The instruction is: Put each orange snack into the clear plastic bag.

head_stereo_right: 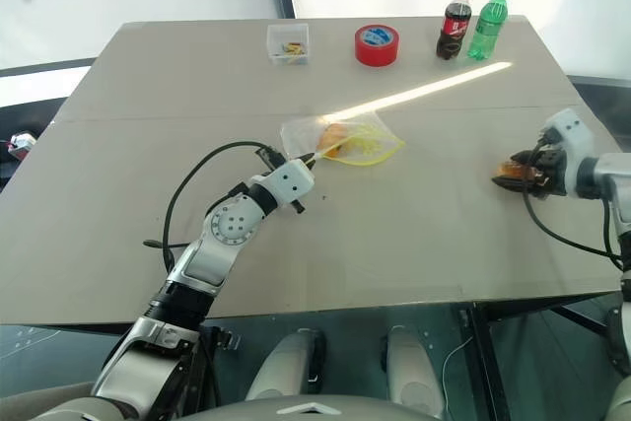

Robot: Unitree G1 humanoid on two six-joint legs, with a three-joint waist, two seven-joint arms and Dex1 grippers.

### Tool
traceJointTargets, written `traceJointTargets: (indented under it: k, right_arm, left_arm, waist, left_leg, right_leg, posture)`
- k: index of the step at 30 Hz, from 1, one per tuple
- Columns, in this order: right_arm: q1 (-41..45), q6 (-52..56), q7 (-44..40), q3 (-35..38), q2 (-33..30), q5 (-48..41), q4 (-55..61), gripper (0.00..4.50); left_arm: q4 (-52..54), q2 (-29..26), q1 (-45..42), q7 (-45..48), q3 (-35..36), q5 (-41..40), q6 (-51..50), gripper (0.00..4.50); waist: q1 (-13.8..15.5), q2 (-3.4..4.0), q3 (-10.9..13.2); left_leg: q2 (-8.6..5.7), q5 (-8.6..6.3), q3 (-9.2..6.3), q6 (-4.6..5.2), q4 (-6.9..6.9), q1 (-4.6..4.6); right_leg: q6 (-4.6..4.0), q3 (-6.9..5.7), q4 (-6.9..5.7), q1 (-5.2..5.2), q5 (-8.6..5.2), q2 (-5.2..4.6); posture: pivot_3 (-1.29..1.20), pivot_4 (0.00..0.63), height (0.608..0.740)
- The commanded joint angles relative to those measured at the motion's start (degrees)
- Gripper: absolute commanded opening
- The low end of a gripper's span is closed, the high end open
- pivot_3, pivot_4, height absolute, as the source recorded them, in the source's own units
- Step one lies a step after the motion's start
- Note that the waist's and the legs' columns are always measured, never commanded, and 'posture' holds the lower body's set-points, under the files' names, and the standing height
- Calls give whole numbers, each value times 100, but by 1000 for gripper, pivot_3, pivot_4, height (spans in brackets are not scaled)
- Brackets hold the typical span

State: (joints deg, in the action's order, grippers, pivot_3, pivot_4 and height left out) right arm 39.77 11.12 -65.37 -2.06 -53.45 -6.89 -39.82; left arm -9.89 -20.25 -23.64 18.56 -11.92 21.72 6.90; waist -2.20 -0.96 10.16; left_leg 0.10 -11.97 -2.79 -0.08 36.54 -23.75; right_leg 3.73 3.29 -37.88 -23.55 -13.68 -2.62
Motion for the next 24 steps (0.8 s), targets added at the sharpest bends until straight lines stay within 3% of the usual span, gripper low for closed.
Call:
traceJointTargets:
  k: [1,13,16,22,24]
  right_arm:
    - [311,-432,-12,-45,-88,286,-369,3308]
    - [726,-800,-139,-329,-31,952,-1463,3308]
    - [844,-857,-1,-320,37,1026,-1613,2574]
    - [927,-664,-288,-232,143,888,-1324,22]
    - [931,-307,-533,-122,263,611,-854,22]
  left_arm:
    - [32,-9,-77,-11,-13,-66,95,0]
    - [134,46,13,-61,-11,-39,24,0]
    - [117,47,9,-79,-5,-30,24,0]
    - [132,42,15,-92,9,-26,8,0]
    - [127,43,16,-97,12,-27,3,0]
  waist:
    - [0,0,0]
    - [5,1,0]
    - [4,1,0]
    - [3,1,0]
    - [-22,1,0]
  left_leg:
    - [0,0,0,0,0,0]
    - [-2,0,-1,0,-1,0]
    - [-2,0,-1,0,-1,0]
    - [-2,0,-1,0,-1,0]
    - [-2,0,0,0,-1,1]
  right_leg:
    - [0,-1,0,1,0,0]
    - [-1,-1,-1,1,0,-3]
    - [-1,0,0,2,0,-3]
    - [-1,0,0,2,1,-3]
    - [-1,1,-1,2,1,-3]
  posture:
    - [0,150,740]
    - [0,150,740]
    - [0,150,740]
    - [0,150,740]
    - [0,150,740]
